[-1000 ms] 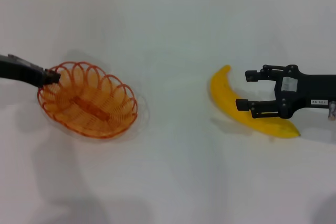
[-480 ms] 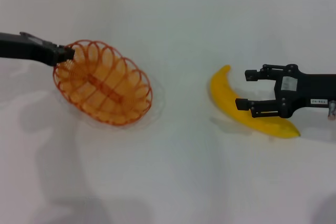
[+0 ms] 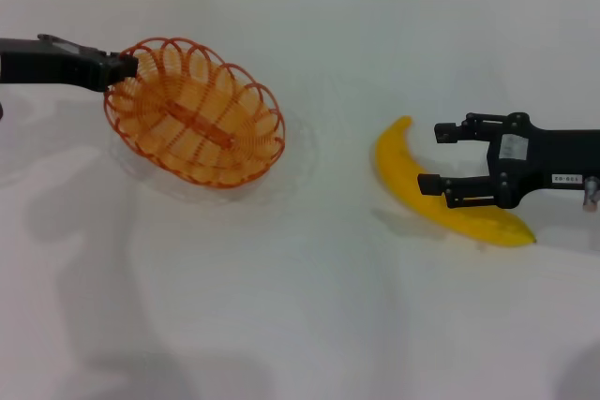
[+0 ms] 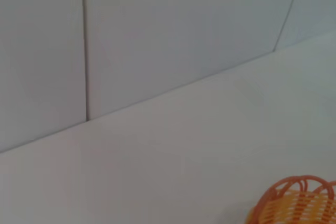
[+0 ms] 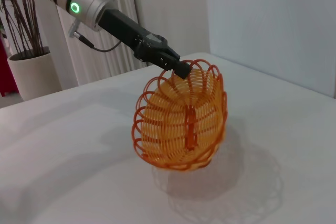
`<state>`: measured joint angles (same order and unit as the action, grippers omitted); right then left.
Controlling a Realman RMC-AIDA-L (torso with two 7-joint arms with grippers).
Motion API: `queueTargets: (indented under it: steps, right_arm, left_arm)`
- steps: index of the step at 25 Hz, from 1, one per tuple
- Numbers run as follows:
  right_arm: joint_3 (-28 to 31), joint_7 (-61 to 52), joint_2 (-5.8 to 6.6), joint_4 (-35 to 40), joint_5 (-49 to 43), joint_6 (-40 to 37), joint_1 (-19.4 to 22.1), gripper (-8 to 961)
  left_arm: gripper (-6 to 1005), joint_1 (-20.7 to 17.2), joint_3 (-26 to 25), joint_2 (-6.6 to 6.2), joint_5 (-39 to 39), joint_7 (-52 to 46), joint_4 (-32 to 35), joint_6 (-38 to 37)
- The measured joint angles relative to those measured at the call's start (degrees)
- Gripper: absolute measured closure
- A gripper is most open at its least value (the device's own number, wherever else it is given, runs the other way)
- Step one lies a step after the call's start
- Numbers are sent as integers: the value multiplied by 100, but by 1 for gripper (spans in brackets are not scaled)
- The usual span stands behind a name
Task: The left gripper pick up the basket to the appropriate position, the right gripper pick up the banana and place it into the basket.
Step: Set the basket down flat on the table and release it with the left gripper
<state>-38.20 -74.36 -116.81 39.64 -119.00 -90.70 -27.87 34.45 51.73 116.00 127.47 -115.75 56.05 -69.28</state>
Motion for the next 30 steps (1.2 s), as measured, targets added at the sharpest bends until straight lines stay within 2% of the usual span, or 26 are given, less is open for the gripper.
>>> queueTargets:
  steps: [3,7,16,30]
  right_arm:
    - [-7,-6,0,0,0,-1,-6,119]
    - [-20,-8,-5,0,0,-6,-9,119]
    - [-30,-8,-9,0,-14,-10,-8,118]
    - [-30,-8,-1,0,-33,-88,-17,118]
  left_arm:
    - [927,21,-3,-26,-136,84,-240,72]
    - [929,12,-6,0,-192,142,-354,186]
    - [929,-151,-40,-23,-615,377,-786,441]
    - [932,-306,-182,-45,-836,533,-1056,652]
